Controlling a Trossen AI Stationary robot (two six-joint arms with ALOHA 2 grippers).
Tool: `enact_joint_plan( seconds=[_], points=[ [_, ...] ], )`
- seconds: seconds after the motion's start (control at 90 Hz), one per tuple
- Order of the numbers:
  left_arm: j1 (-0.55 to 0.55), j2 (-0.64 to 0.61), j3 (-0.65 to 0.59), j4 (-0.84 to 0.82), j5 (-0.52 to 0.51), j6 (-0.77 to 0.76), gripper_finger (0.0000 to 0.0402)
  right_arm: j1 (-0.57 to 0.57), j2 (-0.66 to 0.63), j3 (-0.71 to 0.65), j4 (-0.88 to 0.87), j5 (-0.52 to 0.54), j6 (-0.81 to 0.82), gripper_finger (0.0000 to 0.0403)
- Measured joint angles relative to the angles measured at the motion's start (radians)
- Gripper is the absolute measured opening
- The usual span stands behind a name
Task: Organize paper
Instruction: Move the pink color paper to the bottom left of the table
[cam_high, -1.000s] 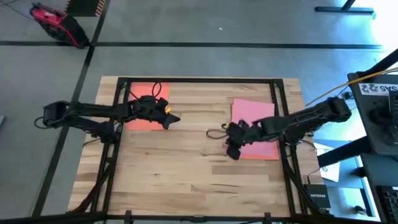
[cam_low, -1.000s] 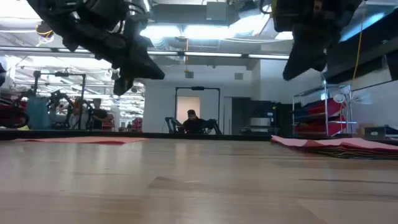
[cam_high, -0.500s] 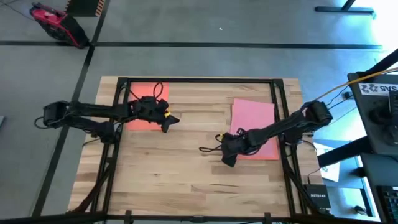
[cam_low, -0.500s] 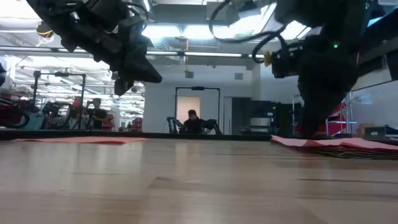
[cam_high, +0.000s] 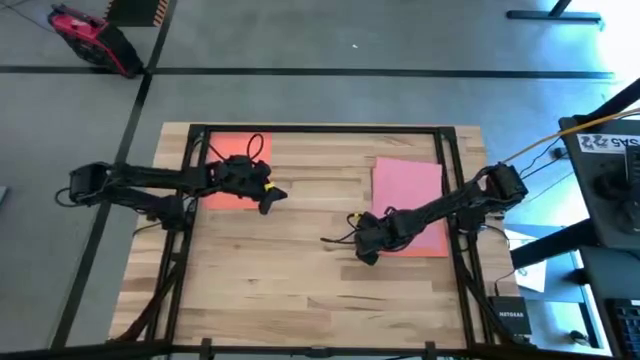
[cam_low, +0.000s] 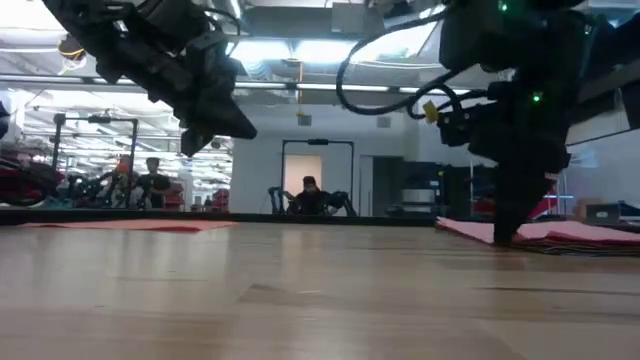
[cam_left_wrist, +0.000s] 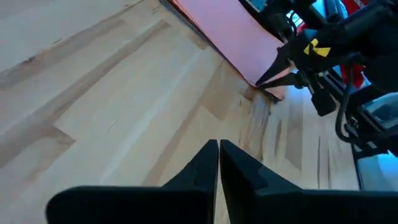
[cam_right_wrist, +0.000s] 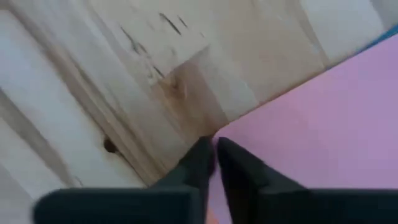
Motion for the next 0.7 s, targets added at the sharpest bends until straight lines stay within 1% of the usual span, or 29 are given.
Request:
enact_joint_plan(
  seconds=[0.067, 0.133, 0.378, 0.7],
  points=[
    [0.0, 0.0, 0.0, 0.013, 0.009, -0.006, 0.0, 0.0, 0.0, 0.03, 0.005, -0.001, -0.016, 0.0012],
    [0.0, 0.0, 0.0, 0.017, 0.011, -0.015, 0.0, 0.0, 0.0, 0.065, 0.011, -0.001, -0.041, 0.0005],
    [0.014, 0.0, 0.003, 0.096, 0.015, -0.063, 0.0, -0.002, 0.0, 0.192, 0.118, -0.007, -0.177, 0.0001],
    [0.069, 0.0, 0.057, 0.091, 0.088, -0.068, 0.0, -0.053, -0.001, 0.209, 0.321, -0.035, -0.263, 0.0]
  ],
)
